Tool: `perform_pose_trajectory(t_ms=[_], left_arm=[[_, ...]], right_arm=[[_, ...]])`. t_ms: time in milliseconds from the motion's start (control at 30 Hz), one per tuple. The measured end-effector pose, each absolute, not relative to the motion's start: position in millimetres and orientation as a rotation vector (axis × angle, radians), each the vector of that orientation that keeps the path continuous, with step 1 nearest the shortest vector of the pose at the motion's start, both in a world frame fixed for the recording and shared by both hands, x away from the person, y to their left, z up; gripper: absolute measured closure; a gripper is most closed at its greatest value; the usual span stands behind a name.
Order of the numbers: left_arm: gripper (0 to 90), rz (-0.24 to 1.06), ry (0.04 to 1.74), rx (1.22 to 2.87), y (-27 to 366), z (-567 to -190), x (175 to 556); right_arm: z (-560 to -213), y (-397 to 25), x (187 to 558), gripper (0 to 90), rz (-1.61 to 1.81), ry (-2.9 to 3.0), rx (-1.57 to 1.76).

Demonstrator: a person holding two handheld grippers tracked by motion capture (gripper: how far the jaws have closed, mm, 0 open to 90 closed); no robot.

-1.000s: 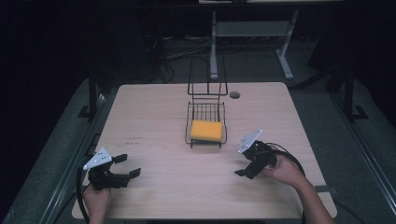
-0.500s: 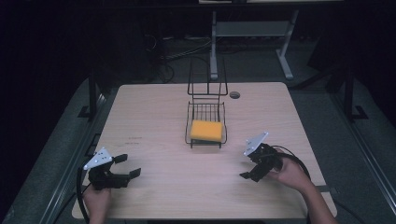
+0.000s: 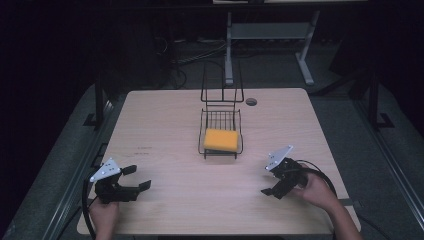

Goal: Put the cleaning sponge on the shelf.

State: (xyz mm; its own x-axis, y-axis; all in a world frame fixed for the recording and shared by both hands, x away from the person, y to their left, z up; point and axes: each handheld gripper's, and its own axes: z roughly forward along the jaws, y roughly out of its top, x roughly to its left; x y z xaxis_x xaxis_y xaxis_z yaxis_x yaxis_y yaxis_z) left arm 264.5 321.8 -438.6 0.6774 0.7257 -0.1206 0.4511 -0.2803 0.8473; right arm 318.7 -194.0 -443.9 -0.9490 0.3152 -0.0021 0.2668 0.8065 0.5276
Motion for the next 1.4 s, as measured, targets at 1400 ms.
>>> perform_pose_trajectory(t_ms=[1400], left_arm=[[14.1, 0.362, 0.913, 1.933, 321, -439, 264]], right_arm=[[-449, -225, 268, 15.4, 0.884, 2.797, 0.599]])
